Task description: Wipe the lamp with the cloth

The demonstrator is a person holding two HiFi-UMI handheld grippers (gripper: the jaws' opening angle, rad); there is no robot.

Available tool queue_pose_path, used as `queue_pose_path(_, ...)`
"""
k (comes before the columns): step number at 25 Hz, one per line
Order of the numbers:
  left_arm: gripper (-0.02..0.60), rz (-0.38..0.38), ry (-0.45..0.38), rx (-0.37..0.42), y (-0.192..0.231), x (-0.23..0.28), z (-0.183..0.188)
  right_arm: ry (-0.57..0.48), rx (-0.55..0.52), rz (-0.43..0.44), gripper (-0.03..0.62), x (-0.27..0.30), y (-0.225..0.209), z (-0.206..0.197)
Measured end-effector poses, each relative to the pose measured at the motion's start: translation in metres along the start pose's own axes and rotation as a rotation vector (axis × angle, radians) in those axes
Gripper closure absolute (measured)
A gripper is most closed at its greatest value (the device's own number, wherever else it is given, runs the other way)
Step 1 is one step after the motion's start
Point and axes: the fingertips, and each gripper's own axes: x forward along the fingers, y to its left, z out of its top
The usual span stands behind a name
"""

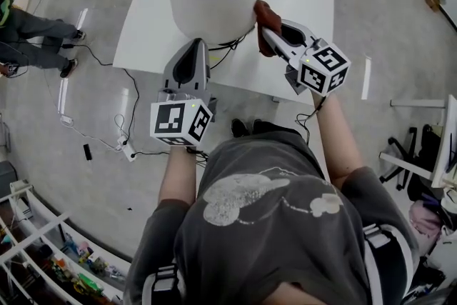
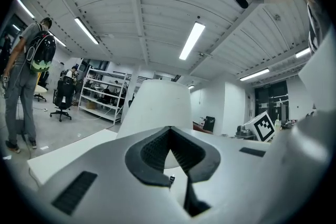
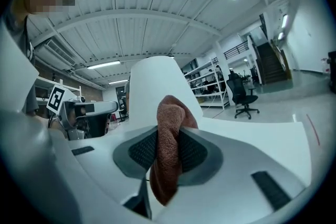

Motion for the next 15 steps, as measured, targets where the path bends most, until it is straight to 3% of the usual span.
queue_pose_path(5, 0.574, 0.039, -0.017, 0.011, -0.012, 0.000, 0.009, -0.024, -0.016, 0.034, 0.503, -0.011, -0.004, 0.018)
queue_pose_path(15, 0.574, 0.075, -0.093, 0.086, -0.031, -0.007, 0.063, -0.204, -0.108, 0.170, 0.503, -0.016, 0.025, 0.121)
